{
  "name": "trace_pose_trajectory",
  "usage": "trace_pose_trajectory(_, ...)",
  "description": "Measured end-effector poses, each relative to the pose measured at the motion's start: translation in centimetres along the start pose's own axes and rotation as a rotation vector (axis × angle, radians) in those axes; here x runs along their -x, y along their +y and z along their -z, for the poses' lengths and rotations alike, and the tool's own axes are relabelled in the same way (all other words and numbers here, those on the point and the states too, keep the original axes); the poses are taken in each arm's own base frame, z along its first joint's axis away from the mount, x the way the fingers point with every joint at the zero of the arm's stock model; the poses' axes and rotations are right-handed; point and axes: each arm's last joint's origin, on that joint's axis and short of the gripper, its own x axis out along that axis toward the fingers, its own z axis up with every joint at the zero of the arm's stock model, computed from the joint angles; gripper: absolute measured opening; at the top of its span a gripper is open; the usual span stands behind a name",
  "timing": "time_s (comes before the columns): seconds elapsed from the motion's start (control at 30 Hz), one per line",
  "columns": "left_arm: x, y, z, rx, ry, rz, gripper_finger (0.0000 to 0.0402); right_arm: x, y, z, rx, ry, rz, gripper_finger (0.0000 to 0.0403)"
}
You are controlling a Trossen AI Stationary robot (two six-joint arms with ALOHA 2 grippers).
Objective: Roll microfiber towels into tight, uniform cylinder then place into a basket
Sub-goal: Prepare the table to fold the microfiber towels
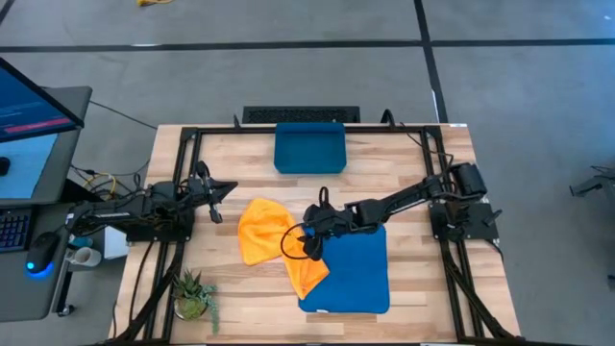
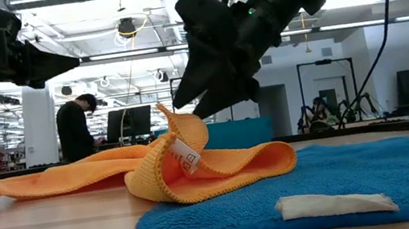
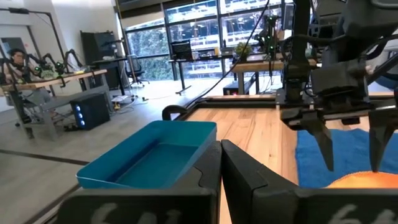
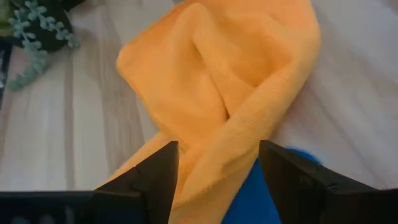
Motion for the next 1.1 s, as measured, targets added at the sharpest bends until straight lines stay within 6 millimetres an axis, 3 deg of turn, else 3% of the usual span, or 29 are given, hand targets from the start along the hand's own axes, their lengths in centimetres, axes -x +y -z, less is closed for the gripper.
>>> trace_pose_trajectory(0.4,0.0,0.0,0.0,0.068,0.001,0.0,0.0,0.0,-0.1,0.4,-0.104,0.055,-0.017,0.0244)
trace_pose_trajectory(0.67,0.0,0.0,0.0,0.067,0.0,0.0,0.0,-2.3,-0.5,1.1,-0.114,0.075,-0.035,0.0244)
trace_pose_trajectory(0.83,0.0,0.0,0.1,0.065,0.007,-0.001,0.0,-2.0,-0.9,-0.3,-0.16,0.035,-0.064,0.0242)
trace_pose_trajectory(1.1,0.0,0.0,0.1,0.065,0.006,-0.001,0.0,-3.0,-1.7,0.4,-0.174,0.069,-0.035,0.0182)
